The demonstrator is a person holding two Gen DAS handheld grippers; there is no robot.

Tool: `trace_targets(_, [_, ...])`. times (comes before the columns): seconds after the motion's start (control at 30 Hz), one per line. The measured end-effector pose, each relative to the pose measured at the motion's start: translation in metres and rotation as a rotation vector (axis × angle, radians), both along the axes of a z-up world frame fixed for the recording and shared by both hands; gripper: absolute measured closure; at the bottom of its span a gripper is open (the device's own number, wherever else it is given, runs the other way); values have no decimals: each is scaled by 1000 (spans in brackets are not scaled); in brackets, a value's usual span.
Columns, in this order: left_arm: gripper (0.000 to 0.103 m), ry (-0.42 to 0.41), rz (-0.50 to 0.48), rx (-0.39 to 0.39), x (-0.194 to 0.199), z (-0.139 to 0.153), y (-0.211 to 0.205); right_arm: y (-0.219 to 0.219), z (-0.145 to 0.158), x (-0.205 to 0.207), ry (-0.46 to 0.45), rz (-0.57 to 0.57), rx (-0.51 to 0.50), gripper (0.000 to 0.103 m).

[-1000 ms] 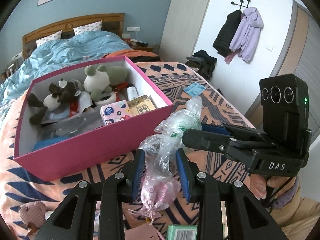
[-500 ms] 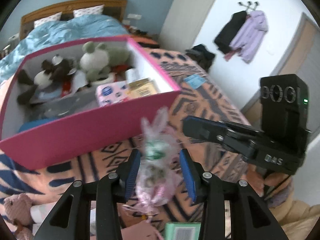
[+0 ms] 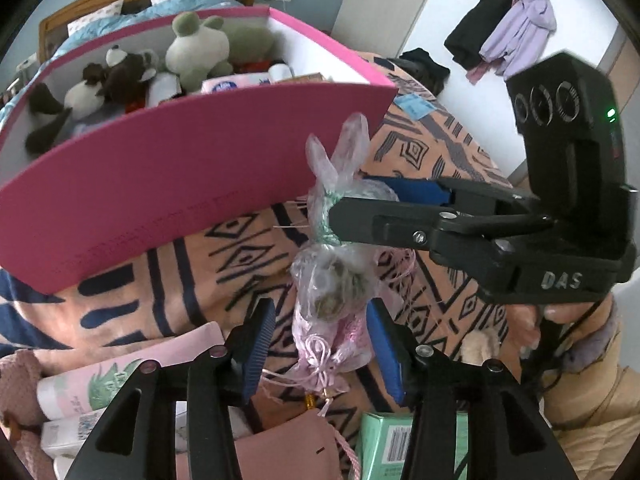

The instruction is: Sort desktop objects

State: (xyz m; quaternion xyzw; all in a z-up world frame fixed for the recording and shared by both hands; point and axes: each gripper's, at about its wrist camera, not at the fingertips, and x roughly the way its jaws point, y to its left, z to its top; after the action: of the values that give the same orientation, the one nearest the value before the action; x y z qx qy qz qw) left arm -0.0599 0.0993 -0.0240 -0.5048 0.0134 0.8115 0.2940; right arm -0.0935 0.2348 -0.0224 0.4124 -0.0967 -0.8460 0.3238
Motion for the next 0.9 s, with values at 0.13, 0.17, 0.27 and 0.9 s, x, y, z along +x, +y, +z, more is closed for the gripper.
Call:
trace_targets(0.13, [63,-9,8,4,-4,-4,2,-13,3,-1,20,42,56,48])
trace_targets(0.17, [66,-12,10,6,-4,-5,2,-15,4,0,31,44,79,53])
trace_targets(0.27, [74,-12,19,18,-6,-5,1,-16,4,3,47,64,106,66])
trace_targets(0.9, [49,23,-8,61,-4,3,12,19,12,8,12,-29,-186,93])
